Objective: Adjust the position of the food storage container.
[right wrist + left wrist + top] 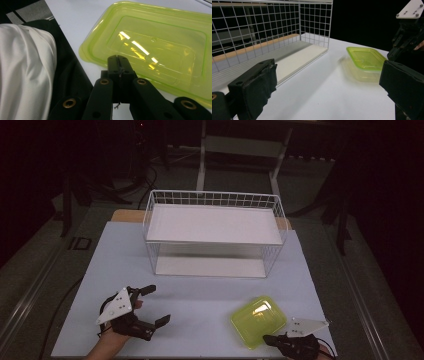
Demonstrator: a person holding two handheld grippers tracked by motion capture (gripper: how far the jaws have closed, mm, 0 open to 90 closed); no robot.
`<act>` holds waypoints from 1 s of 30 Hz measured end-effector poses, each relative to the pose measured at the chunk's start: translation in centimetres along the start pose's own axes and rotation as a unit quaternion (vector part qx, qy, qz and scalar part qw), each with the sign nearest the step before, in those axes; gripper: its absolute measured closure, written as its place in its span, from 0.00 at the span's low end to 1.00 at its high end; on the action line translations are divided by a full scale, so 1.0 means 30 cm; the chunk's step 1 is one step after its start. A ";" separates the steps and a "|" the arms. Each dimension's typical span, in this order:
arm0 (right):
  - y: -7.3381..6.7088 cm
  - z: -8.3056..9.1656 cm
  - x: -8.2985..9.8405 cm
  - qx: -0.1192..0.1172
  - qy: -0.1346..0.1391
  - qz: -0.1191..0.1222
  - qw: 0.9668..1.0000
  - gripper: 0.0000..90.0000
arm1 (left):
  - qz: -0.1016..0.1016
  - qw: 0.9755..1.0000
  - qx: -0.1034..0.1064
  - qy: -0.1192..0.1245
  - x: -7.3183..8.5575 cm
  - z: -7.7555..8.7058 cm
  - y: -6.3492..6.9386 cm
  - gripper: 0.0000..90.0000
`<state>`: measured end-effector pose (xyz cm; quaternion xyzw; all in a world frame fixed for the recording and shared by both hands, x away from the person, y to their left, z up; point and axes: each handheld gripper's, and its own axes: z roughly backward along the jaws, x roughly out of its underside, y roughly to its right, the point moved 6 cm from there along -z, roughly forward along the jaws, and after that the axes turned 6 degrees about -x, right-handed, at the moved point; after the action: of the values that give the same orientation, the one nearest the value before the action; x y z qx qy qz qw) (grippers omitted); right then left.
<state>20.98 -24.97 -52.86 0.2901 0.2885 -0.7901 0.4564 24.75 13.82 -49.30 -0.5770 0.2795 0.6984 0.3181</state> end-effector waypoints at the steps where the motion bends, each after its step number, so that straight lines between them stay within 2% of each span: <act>1: 0.000 -0.002 -0.001 -0.001 0.000 -0.001 1.000 1.00 | -0.001 1.000 0.000 0.000 0.000 0.000 0.000 0.02; 13: 0.032 -0.058 -0.058 -0.010 0.001 0.015 1.000 1.00 | 0.003 1.000 0.002 0.002 -0.001 0.003 -0.001 0.02; 30: 0.095 -0.110 -0.128 -0.008 0.008 0.014 1.000 1.00 | 0.000 1.000 0.005 0.001 0.000 0.003 0.002 0.02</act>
<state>25.75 -21.65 -52.82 0.2971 0.2941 -0.7791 0.4672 24.65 13.84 -49.28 -0.5762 0.2833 0.6964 0.3204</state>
